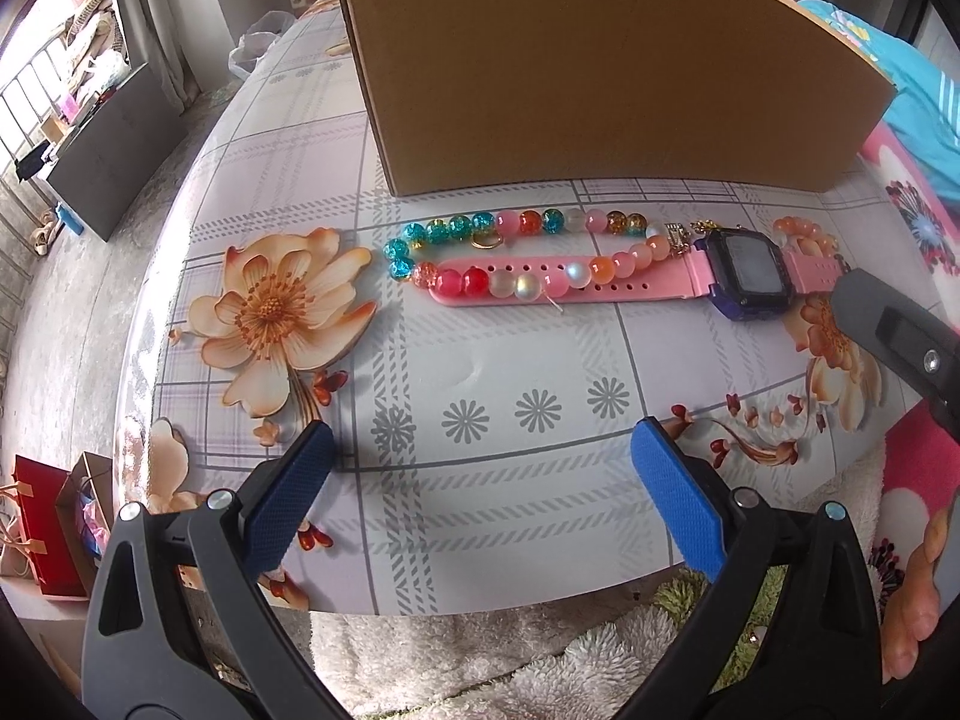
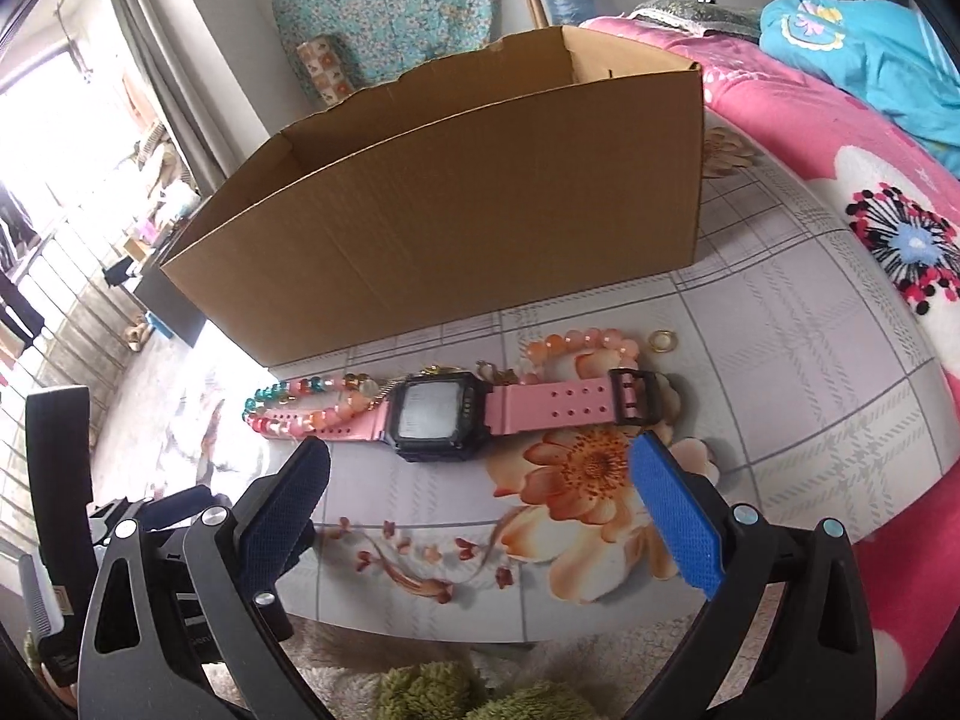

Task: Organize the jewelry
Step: 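Lower the left gripper onto the multicolour bead bracelet and close it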

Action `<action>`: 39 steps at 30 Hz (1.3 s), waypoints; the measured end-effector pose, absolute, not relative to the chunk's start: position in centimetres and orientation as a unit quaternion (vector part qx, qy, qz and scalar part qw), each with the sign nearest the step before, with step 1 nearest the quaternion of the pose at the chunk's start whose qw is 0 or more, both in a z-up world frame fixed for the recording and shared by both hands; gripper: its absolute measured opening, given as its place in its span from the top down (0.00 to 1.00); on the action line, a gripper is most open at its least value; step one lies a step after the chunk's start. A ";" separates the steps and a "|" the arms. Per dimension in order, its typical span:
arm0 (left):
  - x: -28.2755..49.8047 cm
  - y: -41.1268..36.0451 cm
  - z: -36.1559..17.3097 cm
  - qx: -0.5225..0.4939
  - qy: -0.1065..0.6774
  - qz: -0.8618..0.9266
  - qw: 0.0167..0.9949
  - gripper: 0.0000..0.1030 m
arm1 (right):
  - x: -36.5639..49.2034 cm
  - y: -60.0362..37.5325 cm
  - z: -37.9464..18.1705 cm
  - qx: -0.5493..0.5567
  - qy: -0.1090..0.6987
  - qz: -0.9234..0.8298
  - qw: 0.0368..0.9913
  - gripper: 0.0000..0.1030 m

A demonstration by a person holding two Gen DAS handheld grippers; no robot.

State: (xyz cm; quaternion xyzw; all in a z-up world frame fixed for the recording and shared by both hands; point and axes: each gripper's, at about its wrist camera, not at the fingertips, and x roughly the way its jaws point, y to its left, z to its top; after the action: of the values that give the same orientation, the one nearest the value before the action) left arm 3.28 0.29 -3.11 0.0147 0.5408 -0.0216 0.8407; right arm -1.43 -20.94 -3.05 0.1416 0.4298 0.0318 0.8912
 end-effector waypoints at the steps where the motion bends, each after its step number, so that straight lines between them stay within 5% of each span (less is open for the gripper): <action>1: 3.3 0.3 -3.1 0.015 0.540 -0.023 0.841 0.07 | -1.2 -20.7 -3.1 0.146 0.432 0.039 0.889 0.05; 5: 3.4 0.2 -3.2 0.019 0.534 -0.028 0.845 0.07 | -0.3 -20.0 -2.9 0.155 0.431 0.064 0.886 0.07; 13: 3.8 2.6 -1.7 -0.038 0.501 -0.081 0.861 0.07 | 1.3 -18.9 -2.2 0.171 0.427 0.110 0.881 0.34; 21: 5.9 5.6 0.4 -0.046 0.423 -0.046 0.904 0.10 | 2.1 -17.6 -2.1 0.174 0.431 0.128 0.876 0.40; 23: 6.8 5.7 0.5 -0.035 0.421 -0.044 0.905 0.31 | 2.0 -17.5 -2.1 0.173 0.432 0.126 0.876 0.40; 29: 8.9 6.0 -1.4 -0.024 0.466 -0.063 0.882 0.65 | 1.7 -18.3 -2.2 0.180 0.434 0.113 0.876 0.40; 39: 9.0 4.3 -2.0 0.023 0.489 -0.077 0.869 0.79 | 0.8 -19.0 -1.9 0.189 0.425 0.106 0.879 0.40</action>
State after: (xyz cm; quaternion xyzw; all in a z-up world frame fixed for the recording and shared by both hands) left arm 9.02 4.25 -1.98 0.0229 0.4889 -0.0767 0.8687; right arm 0.77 -19.04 -1.91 0.1886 0.4255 0.1064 0.8787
